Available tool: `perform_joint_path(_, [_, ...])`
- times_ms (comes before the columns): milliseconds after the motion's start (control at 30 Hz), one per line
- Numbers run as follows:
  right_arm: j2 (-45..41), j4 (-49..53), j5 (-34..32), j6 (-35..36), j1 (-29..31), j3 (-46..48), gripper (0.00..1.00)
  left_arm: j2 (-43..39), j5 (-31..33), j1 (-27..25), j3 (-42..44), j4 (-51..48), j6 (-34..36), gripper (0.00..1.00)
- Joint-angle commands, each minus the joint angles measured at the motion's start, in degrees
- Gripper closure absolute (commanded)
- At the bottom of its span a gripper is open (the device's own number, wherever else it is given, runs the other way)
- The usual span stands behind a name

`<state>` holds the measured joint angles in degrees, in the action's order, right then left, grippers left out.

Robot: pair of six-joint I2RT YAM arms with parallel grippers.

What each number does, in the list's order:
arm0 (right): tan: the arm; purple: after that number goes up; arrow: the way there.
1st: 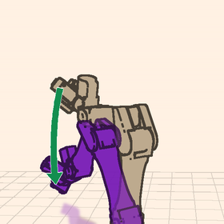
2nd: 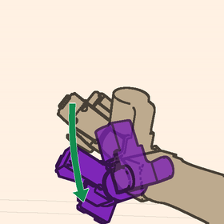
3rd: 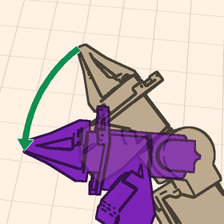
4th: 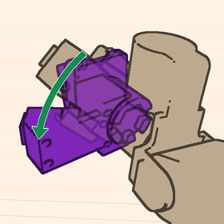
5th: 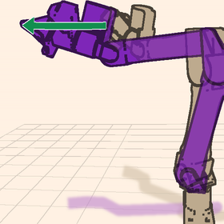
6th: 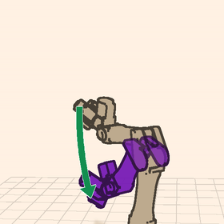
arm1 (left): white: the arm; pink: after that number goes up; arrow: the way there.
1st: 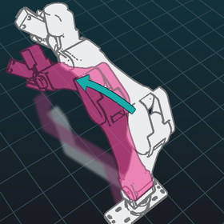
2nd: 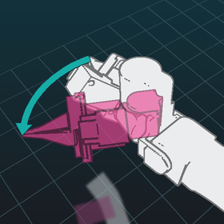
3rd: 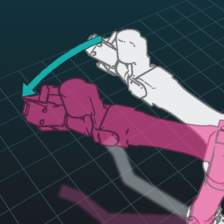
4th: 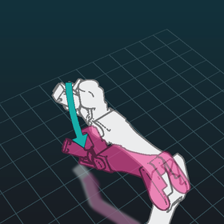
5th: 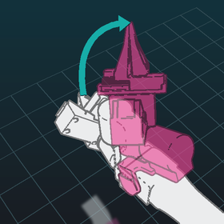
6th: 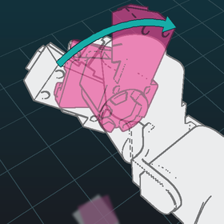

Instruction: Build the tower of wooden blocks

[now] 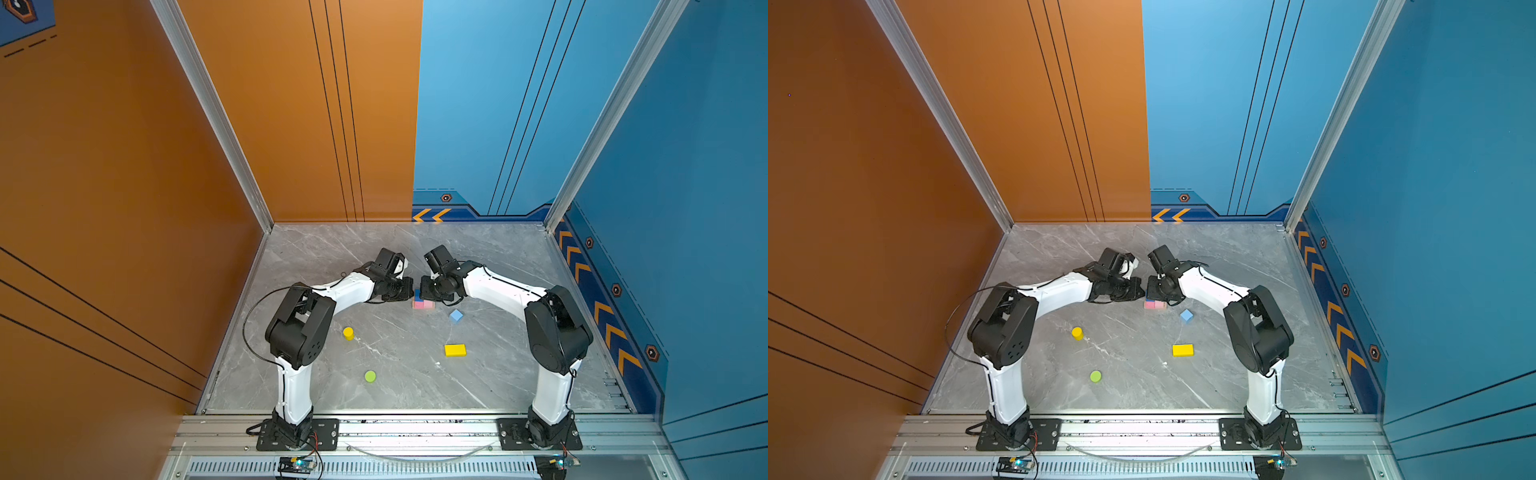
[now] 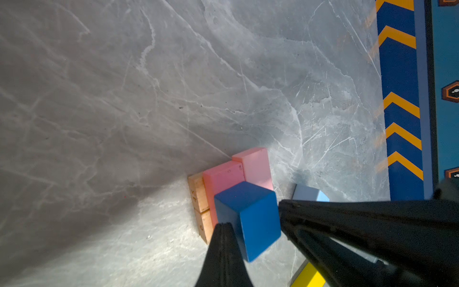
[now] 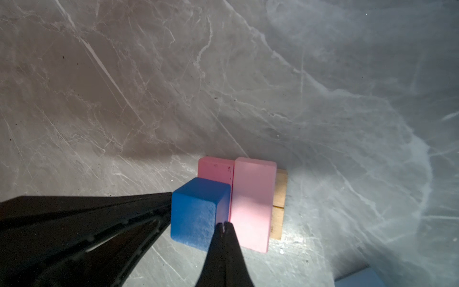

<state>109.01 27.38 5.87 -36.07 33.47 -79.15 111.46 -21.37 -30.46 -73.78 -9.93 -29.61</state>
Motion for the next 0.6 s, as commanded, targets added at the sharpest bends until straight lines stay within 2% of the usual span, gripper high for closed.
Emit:
perform_joint_path(0, [1.0,0.1,-0.2,-0.8,0.4,0.4,1.00,0.8,-1.8,-0.6,-1.9,-0.4,0.1,1.00])
perform_joint_path(567, [0.2,0.5,-0.8,-0.8,0.4,1.2,1.00,0.5,-1.8,-1.3,-1.5,-0.4,0.2,1.00])
